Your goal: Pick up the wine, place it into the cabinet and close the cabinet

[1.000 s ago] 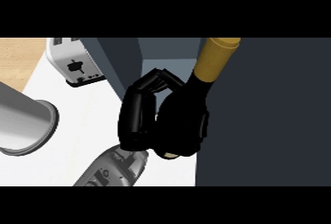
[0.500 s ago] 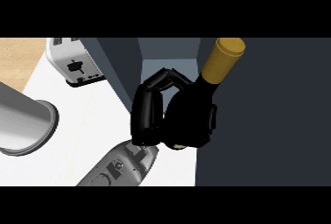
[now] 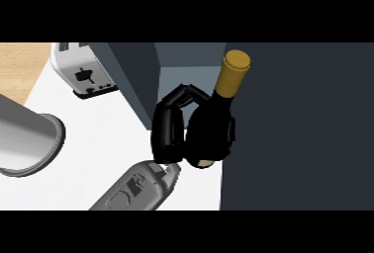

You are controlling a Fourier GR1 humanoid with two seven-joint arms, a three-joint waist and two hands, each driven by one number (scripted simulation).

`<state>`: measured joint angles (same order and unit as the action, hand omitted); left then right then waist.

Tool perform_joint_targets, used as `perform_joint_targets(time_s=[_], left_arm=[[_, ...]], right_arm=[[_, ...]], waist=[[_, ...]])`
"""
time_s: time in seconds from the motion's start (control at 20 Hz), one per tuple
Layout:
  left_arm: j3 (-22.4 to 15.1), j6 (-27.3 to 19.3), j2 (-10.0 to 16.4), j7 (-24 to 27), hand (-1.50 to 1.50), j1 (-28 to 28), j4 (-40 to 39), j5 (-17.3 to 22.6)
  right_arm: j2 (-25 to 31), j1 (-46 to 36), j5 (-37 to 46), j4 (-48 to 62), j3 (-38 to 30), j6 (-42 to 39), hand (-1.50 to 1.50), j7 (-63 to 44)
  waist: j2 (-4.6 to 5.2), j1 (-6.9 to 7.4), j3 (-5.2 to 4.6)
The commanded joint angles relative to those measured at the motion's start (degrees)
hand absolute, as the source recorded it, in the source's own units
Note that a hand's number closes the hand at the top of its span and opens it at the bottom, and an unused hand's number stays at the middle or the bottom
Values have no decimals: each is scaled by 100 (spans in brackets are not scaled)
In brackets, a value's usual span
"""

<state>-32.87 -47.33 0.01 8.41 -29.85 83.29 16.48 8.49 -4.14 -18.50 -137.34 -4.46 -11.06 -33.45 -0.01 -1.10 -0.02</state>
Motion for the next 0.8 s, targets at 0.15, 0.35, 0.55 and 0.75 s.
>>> perform_joint_targets(time_s=[0.15,0.35,0.55,0.75], left_arm=[[71,245,76,495,150,413,-504,-250],[98,111,1,751,150,236,-942,-330],[-111,-85,0,1099,150,153,-1104,-21],[276,26,0,1317,150,-39,-1400,160]], right_arm=[[118,-31,-459,-868,-148,271,-150,-617],[171,227,-721,-823,-408,12,-150,-270],[325,-207,-860,-837,-476,248,-150,-741],[172,138,-688,-419,-443,-146,-150,-60]], waist=[[-9,60,-2],[-5,12,2],[-4,10,-2],[1,28,3]])
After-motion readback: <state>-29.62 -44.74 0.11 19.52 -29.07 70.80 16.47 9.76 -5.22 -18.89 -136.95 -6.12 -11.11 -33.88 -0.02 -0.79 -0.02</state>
